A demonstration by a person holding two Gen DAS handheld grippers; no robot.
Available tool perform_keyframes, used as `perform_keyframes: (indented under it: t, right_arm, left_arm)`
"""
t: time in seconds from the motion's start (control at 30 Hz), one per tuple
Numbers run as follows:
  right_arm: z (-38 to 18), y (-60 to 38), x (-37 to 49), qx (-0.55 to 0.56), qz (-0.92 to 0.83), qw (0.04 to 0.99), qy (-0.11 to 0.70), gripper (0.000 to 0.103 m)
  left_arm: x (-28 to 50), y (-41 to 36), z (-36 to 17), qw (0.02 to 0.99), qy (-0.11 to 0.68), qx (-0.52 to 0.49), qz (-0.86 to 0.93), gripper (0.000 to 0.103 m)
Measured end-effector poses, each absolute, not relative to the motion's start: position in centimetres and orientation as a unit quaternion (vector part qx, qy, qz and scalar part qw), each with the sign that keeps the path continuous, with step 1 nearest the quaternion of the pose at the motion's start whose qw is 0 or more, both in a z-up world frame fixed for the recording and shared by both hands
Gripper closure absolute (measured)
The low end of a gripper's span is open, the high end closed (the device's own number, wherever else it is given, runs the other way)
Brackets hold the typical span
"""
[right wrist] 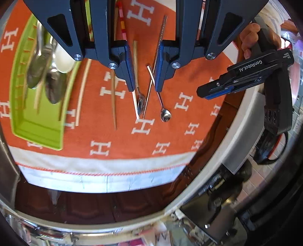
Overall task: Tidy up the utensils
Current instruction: 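Grasp a metal fork with the right tool while the left tool grasps a metal spoon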
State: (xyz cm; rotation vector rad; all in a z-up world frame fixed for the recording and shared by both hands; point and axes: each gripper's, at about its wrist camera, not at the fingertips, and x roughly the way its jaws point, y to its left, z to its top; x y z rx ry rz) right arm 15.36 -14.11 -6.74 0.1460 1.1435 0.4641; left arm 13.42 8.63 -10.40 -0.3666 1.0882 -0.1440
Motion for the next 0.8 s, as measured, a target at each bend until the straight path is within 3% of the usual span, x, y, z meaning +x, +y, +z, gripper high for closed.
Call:
perform_keyframes:
  t: [0.27, 0.8]
  right_arm:
    - [-10.9, -11.6, 17.9, 0.049, 0.211, 0.796, 0.565, 0.081]
    - [-14.8, -10.5, 20.6, 0.026, 0.193, 0.792, 0.578, 0.081]
  left_arm:
    - [17.3, 9.6, -14.4, 0.830, 0.509, -0.216, -0.074, 0.070]
    - [21.6, 7.7, -17.2, 0.851, 0.493, -0.169, -0.059, 0.069]
